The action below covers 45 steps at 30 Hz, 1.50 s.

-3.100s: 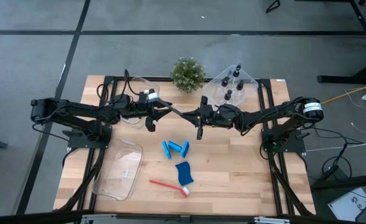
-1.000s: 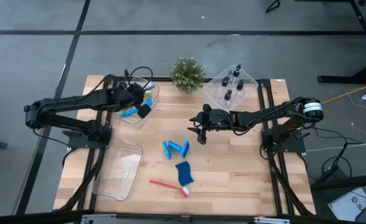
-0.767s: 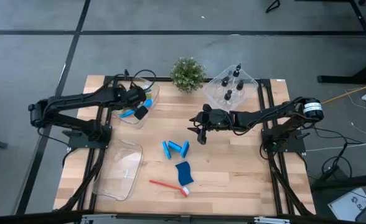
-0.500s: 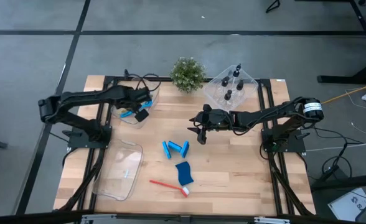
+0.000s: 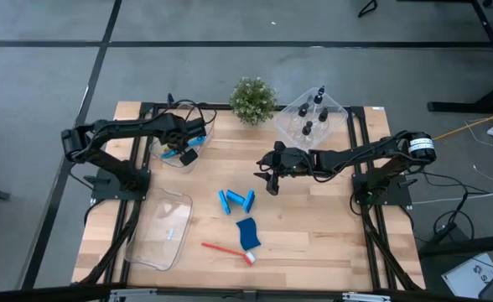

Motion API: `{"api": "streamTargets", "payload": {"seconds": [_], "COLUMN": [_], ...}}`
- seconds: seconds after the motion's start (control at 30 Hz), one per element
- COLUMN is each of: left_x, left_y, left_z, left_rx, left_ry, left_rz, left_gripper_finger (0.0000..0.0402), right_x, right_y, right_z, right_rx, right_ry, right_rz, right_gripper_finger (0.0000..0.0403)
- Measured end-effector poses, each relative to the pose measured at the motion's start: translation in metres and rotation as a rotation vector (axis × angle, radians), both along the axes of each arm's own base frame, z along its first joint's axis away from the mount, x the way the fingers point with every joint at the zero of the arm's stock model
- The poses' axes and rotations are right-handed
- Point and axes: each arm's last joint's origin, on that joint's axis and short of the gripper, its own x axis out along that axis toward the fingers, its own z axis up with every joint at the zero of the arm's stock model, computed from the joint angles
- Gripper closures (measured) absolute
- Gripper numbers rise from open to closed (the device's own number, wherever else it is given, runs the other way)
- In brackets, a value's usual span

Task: Pick & Place Kitchen Sink Supplies
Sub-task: Put the black dish brush into the top transparent bin, then put the orange dish brush into the top transparent bin

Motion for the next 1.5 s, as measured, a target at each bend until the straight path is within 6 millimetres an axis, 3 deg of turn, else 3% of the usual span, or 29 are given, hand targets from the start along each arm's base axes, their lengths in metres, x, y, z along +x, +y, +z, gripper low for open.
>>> {"api": "streamTargets", "payload": {"seconds": [0.37, 0.73, 0.93, 1.07, 1.23, 1.5], "left_x": [0.006, 0.009, 0.016, 0.02, 0.025, 0.04], "left_y": [-0.007, -0.032, -0.061, -0.087, -0.122, -0.184], "left_z": [0.019, 0.073, 0.11, 0.124, 0.126, 0.108], "left_rx": [0.141, 0.309, 0.373, 0.334, 0.226, 0.074], "left_ry": [-0.146, -0.571, -0.883, -1.034, -1.123, -1.116], "left_rz": [-0.07, -0.251, -0.552, -0.809, -1.036, -1.233], "left_gripper_finger": [0.0358, 0.0351, 0.0357, 0.0361, 0.0363, 0.0362], "right_x": [0.0, 0.004, 0.006, 0.006, 0.005, 0.004], "right_y": [0.0, 0.007, 0.023, 0.032, 0.039, 0.048], "right_z": [0.0, 0.008, 0.013, 0.014, 0.014, 0.014], "right_rx": [0.0, -0.011, -0.052, -0.055, -0.052, -0.023], "right_ry": [0.0, -0.089, -0.134, -0.145, -0.145, -0.15], "right_rz": [0.0, 0.023, 0.096, 0.126, 0.149, 0.164], "right_gripper_finger": [0.0198, 0.0198, 0.0198, 0.0198, 0.0198, 0.0199]}}
